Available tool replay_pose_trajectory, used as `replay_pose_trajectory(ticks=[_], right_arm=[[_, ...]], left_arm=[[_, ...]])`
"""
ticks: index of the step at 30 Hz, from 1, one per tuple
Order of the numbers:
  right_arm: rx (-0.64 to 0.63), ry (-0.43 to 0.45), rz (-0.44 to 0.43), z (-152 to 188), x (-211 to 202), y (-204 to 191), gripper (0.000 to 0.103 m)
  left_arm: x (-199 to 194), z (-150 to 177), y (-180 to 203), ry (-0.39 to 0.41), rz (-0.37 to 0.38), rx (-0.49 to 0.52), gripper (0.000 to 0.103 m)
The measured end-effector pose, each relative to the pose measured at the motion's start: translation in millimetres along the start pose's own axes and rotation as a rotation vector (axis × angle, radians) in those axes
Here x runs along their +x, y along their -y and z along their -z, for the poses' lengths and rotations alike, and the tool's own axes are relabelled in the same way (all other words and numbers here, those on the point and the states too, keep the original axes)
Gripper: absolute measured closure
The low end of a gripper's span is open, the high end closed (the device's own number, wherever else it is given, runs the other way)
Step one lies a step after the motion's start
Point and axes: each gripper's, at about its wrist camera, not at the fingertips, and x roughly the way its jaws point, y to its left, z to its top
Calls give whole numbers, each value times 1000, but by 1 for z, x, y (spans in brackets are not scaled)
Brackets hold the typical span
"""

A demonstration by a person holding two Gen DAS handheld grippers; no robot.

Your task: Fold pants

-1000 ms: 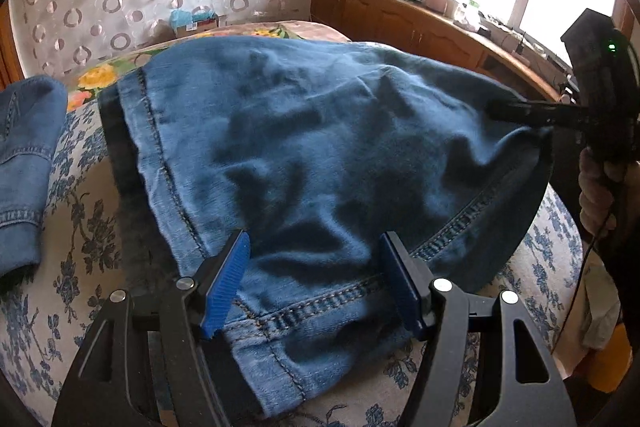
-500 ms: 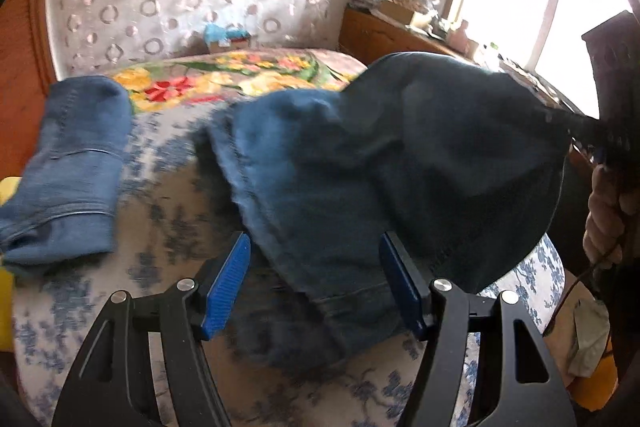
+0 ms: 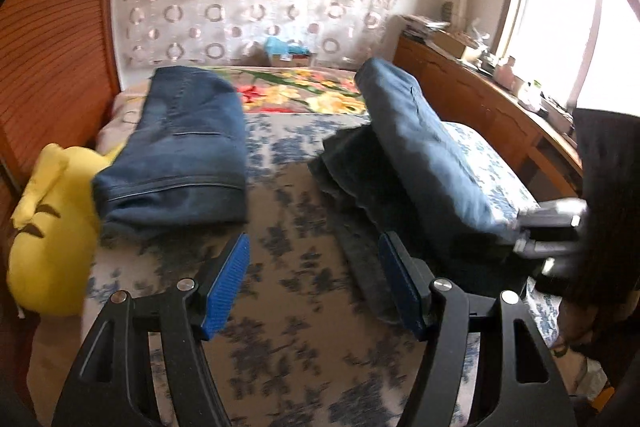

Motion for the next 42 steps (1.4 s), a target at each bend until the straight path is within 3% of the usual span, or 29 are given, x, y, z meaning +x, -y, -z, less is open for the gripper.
replay_pose_trajectory(ticks=[5, 10, 13, 18, 22, 31, 34, 40, 42], right_arm=[[4, -66, -5, 8, 29, -6, 97], [28, -49, -15, -4, 17, -9, 78], [13, -9, 1, -6, -7, -4, 71], [7, 73, 107, -22, -45, 19, 58], [4, 83, 213, -32, -48, 49, 57], [61, 47, 225, -67, 6, 103, 57], [55, -7, 230, -80, 35, 120, 57], [73, -64, 214, -91, 77, 134, 38], [90, -83, 212, -91, 89, 141, 36]], left_arm=[[-3, 0, -11, 8, -21, -26, 35], [-1, -2, -8, 11, -12, -22, 35], [-1, -4, 2, 13, 2, -7, 35], [9, -11, 23, 16, 46, 26, 35], [26, -15, 41, -8, 73, 53, 35], [61, 3, 60, -126, 53, 111, 35], [64, 9, 54, -147, 48, 89, 35], [67, 20, 49, -170, 35, 73, 35], [67, 24, 48, -174, 39, 69, 35]])
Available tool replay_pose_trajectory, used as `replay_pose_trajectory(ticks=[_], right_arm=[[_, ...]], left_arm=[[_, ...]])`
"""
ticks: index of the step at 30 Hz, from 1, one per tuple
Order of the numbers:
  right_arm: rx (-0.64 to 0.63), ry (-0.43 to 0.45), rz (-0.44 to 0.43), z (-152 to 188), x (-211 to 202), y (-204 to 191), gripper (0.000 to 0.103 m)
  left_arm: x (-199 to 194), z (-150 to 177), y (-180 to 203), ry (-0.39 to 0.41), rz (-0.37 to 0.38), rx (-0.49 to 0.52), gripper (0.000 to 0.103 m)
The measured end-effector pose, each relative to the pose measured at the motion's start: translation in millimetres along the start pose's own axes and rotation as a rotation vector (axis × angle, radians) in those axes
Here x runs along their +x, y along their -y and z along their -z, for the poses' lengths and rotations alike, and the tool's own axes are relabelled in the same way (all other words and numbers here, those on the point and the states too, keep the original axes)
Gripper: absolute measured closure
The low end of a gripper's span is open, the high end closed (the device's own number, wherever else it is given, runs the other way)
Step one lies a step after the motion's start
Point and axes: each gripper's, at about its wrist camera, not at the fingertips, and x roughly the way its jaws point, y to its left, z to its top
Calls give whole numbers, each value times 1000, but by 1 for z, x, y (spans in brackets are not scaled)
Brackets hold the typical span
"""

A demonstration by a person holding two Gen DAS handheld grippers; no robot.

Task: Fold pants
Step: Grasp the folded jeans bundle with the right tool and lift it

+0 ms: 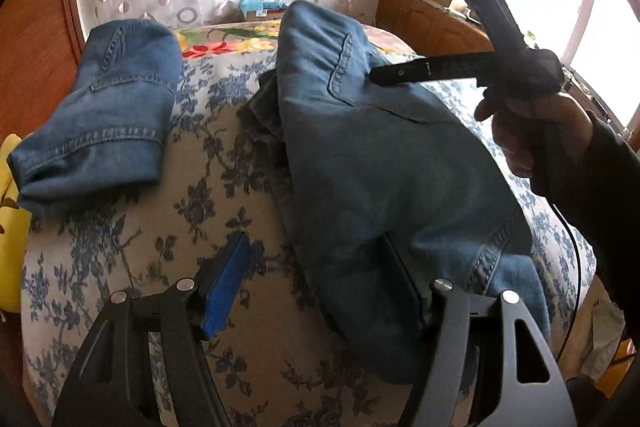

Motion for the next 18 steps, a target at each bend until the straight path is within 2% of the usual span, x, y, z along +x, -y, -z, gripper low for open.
replay_pose_trajectory(ticks=[4, 8, 18], right_arm=[[55, 1, -66, 0, -3, 9, 35], [63, -45, -157, 3, 2, 8, 35], [114, -57, -205, 11, 9, 21, 36]], left_arm=[[-2, 3, -2, 0, 18, -13, 35], [0, 1, -3, -1, 37, -25, 35], [5, -5, -8, 9, 51, -43, 35]])
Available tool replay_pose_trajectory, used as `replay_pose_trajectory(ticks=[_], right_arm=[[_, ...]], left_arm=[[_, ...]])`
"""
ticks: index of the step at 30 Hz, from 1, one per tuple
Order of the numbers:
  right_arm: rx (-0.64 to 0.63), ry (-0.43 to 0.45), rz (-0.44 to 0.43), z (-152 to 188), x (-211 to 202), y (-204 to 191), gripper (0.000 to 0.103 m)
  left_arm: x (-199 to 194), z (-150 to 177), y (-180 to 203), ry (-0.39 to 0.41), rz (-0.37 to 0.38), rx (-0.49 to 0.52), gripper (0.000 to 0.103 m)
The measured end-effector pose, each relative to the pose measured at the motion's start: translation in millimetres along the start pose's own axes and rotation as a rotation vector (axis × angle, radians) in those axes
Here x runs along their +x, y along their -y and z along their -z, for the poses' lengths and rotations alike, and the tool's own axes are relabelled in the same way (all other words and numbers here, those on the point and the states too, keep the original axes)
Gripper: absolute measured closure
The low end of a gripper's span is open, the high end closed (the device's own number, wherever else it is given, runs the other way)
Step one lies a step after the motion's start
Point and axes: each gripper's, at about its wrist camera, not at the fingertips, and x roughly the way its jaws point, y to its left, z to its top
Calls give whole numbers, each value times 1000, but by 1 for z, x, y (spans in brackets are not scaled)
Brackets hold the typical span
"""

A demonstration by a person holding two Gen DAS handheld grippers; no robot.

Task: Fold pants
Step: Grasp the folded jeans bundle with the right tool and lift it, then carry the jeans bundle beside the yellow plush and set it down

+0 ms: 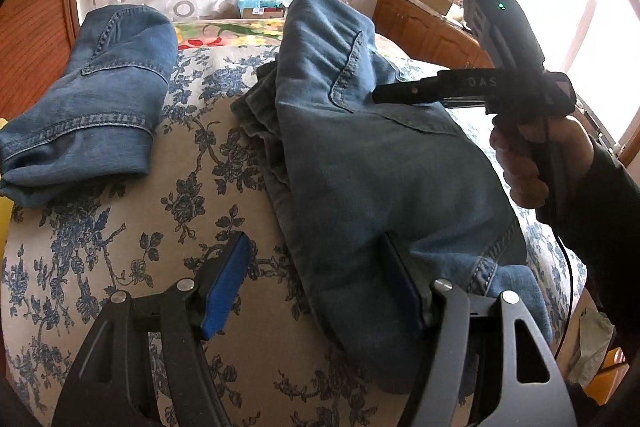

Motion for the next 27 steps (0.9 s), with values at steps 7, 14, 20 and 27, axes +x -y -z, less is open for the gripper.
replay_pose_trajectory(ticks=[7, 14, 20, 27], right_arm=[[33, 47, -22, 8, -12, -7, 75], [-11, 164, 1, 9, -46, -41, 83], [-98, 224, 5, -1, -80, -87, 86], [-256, 280, 45, -26, -115, -149, 87]], left_arm=[[4, 0, -4, 1, 4, -21, 35], [-5, 2, -8, 12, -2, -32, 35], [-27, -3, -18, 87, 19, -65, 35], [-80, -23, -47, 243, 22, -96, 35]])
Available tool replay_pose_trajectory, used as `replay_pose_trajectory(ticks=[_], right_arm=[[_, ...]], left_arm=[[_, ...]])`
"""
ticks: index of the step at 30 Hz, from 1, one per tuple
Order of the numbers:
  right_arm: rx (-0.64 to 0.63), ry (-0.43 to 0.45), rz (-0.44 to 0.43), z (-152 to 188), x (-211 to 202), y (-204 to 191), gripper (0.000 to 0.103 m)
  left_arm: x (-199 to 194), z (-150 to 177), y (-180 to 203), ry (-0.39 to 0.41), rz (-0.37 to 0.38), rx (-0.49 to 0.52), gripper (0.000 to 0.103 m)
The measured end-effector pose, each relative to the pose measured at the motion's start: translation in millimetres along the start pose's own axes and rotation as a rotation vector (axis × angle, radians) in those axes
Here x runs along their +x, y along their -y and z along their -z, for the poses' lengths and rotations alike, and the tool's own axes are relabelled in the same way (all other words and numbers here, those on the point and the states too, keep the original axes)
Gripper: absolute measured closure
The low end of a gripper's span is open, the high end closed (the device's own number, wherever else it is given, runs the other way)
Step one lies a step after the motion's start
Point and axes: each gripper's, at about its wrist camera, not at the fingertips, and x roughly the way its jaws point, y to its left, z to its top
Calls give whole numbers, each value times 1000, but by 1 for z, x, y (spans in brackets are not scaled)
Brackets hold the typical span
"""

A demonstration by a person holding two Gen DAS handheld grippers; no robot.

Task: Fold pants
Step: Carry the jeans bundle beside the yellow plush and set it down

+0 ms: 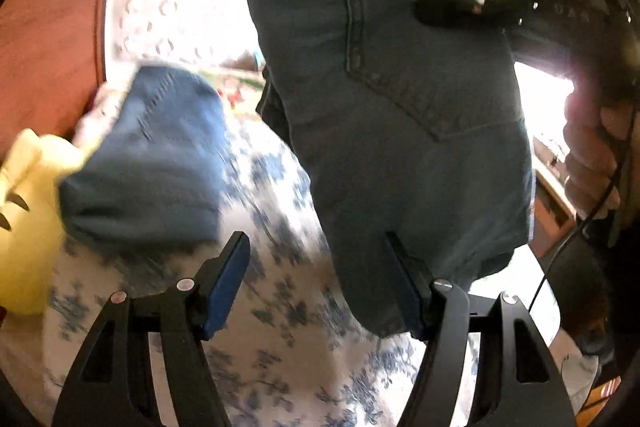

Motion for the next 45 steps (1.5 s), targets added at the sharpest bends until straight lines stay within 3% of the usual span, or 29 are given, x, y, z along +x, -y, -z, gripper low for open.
replay_pose_trajectory(ticks=[7, 15, 19, 23, 25, 29, 34, 37, 40, 42, 43, 45], right_arm=[[-108, 35, -28, -44, 1, -54, 87], [-119, 68, -196, -84, 37, -97, 87], [-43, 83, -299, -98, 69, -92, 87], [176, 87, -372, -89, 121, -37, 87], [271, 31, -316, -69, 158, -1, 87], [269, -136, -49, -21, 218, 57, 84], [231, -156, 1, -16, 204, 90, 60], [144, -142, 72, -30, 195, 86, 58], [64, -98, 128, -40, 181, 71, 58], [5, -54, 103, -46, 170, 57, 59], [-16, -46, 75, -48, 167, 50, 71], [-49, -38, 53, -43, 163, 43, 81]], left_arm=[[-59, -39, -35, 171, -63, -15, 35], [-106, -73, -79, 268, -168, -21, 35], [-104, -86, -100, 282, -209, -24, 35], [-76, -93, -124, 245, -232, -60, 35], [-51, -95, -135, 196, -235, -76, 35], [-5, -91, -145, 101, -214, -88, 35], [23, -82, -151, 23, -211, -71, 35], [26, -74, -149, -10, -227, -72, 35], [32, -64, -151, -41, -249, -78, 35], [33, -61, -152, -55, -253, -87, 35], [32, -60, -149, -59, -256, -86, 35], [31, -56, -144, -67, -263, -83, 35]])
